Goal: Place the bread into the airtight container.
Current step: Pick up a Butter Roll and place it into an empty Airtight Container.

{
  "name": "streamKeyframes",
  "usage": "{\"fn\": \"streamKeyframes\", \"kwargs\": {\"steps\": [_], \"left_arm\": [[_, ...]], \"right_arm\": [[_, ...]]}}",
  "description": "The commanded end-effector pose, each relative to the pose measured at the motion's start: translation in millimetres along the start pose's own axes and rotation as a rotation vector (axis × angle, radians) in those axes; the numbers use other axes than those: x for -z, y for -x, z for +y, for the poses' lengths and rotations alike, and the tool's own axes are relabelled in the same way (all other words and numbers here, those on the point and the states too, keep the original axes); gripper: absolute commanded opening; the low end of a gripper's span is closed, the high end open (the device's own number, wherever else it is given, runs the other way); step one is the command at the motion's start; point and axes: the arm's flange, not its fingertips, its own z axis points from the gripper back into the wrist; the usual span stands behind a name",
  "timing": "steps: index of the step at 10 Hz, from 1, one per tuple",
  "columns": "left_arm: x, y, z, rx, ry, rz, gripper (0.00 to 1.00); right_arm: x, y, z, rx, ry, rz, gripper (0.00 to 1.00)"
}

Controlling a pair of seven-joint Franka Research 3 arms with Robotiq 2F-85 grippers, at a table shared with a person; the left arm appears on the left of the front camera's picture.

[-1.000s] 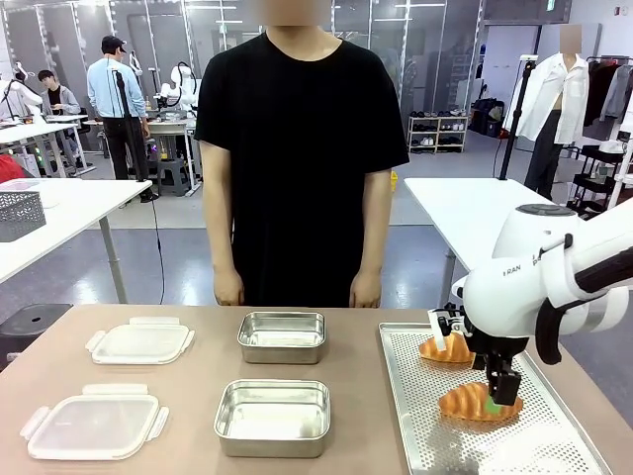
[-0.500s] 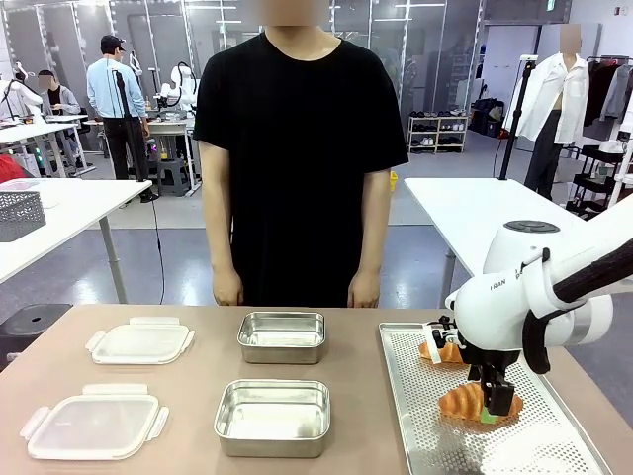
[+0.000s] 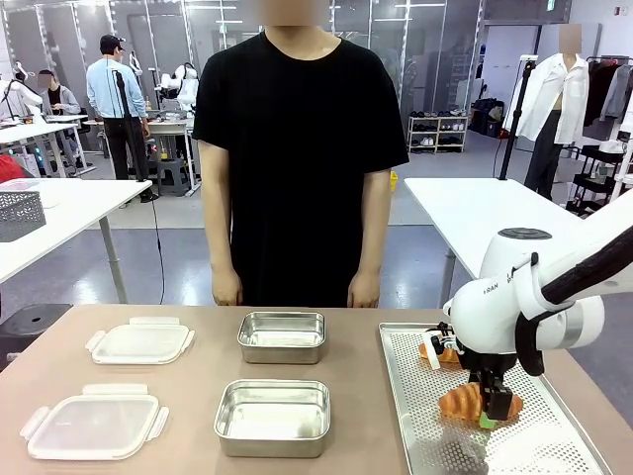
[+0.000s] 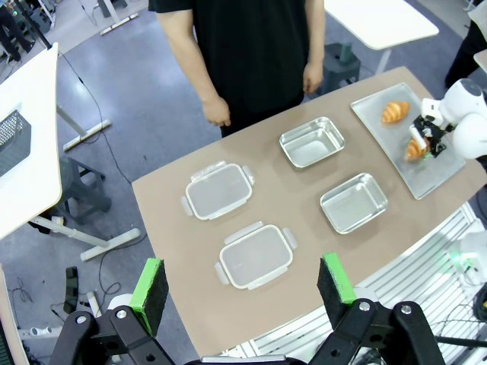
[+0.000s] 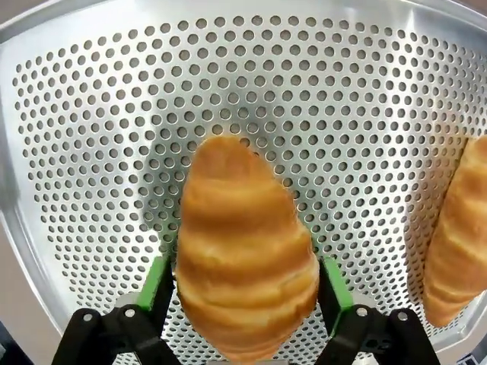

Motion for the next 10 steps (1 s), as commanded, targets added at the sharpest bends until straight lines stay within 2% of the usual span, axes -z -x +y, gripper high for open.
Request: {"fn": "streamKeyframes", "kwargs": {"steps": [1,4,7,10], "left_arm": [[-1.2,0.1,0.0,0.0,0.0,-0.002,1.0],[-1.2,0.1,0.0,0.0,0.0,-0.002,1.0],[-1.2,0.1,0.0,0.0,0.0,-0.002,1.0],[-1.2,0.1,0.0,0.0,0.0,-0.002,1.0]], "right_arm": [[3.1,1.3,-5.8,-0.021,-0.008,-0.016,0.73],[-2.6,1.6,-2.0,-0.02,-0.001,-0.012,0.42],[-36.7,-4.3,9.7,-0.015,0.024,-0.018,0.43],[-74.1,-42.3,20.9,-0.001,-0.013,-0.031,0.43]]}}
